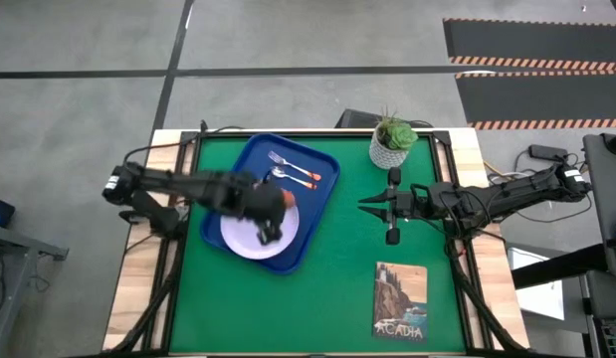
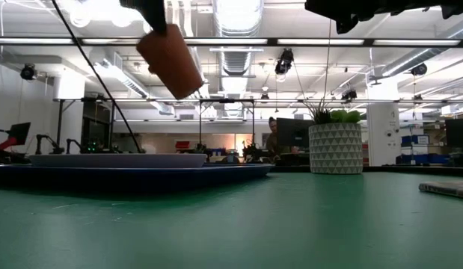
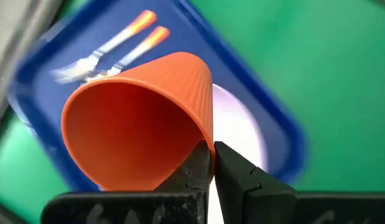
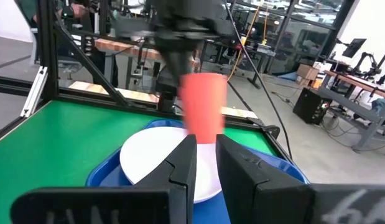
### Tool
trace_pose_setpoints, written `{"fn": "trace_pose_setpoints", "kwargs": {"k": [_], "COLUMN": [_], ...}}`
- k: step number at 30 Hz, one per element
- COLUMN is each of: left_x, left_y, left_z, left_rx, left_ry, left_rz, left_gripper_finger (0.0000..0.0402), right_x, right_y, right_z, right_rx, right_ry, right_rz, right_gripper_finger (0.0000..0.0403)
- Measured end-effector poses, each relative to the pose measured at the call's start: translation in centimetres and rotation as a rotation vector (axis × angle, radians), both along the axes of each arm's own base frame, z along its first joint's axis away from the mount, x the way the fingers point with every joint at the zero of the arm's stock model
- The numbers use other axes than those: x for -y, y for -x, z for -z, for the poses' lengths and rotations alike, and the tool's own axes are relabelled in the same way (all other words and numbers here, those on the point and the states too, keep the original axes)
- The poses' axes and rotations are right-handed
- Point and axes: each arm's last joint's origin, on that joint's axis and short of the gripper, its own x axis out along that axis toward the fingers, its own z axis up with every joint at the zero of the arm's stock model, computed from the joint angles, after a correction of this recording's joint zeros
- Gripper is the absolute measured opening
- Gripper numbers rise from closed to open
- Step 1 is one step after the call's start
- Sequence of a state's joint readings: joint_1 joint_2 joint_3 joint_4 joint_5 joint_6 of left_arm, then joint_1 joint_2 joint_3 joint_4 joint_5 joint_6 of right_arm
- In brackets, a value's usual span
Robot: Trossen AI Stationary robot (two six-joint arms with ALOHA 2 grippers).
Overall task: Pick and place plate/cup/fork/spoon on tray
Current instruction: Put the orange cup on the blue tray on top of the orange spoon
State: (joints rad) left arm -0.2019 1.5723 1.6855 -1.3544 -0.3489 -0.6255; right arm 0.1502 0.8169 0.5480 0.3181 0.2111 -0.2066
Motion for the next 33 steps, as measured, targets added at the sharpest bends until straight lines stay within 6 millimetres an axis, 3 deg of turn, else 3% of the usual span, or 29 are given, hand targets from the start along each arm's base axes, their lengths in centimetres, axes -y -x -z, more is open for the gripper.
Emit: {"fn": "trace_pose_setpoints", "kwargs": {"k": [4, 9, 15, 21, 33], "left_x": [-4.6, -10.2, -15.1, -17.8, -20.4], "left_y": [-0.3, 0.9, 2.2, 2.0, -0.7], "left_z": [0.1, 0.4, 0.7, 2.1, 7.0], "left_rx": [-0.064, -0.18, -0.259, -0.339, -0.515], "left_ry": [-0.052, -0.075, -0.085, -0.074, 0.025], "left_rz": [-0.021, -0.116, -0.169, -0.167, -0.037], "left_gripper_finger": [0.0, 0.0, 0.0, 0.0, 0.0], "right_x": [0.0, 0.0, 0.0, 0.0, 0.0], "right_y": [0.0, 0.0, 0.0, 0.0, 0.0], "right_z": [0.0, 0.1, 0.2, 0.2, 0.3], "right_rx": [0.0, -0.013, -0.021, -0.021, -0.03], "right_ry": [0.001, -0.003, -0.01, -0.012, -0.018], "right_rz": [0.0, 0.0, 0.001, 0.001, 0.002], "right_gripper_finger": [0.0052, 0.0052, 0.0052, 0.0052, 0.0052]}}
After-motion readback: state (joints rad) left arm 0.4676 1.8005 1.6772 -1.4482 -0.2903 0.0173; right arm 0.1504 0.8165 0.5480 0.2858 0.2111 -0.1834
